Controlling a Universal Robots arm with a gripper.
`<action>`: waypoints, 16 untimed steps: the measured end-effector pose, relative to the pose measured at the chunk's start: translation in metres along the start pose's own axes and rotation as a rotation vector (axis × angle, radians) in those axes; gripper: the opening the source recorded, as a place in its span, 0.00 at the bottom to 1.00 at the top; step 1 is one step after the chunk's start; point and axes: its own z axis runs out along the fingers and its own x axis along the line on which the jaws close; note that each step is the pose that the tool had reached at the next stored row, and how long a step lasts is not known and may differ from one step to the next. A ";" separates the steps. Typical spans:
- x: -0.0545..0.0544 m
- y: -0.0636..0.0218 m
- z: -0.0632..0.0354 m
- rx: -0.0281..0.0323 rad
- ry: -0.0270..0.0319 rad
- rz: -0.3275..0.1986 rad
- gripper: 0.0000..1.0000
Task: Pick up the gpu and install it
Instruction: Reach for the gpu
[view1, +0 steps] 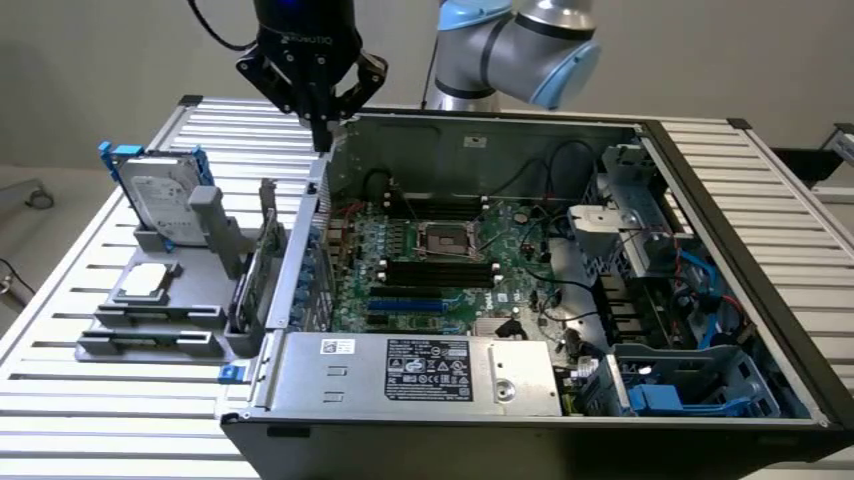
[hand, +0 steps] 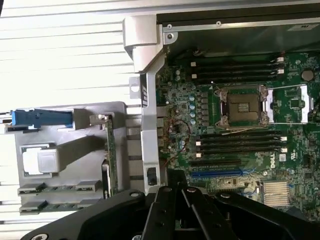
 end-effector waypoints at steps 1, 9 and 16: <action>0.005 -0.0004 0.0012 0.0001 0.0014 0.000 0.11; 0.040 -0.0034 0.0111 0.0014 0.0073 0.000 0.11; 0.059 -0.0055 0.0186 0.0031 0.0144 -0.002 0.11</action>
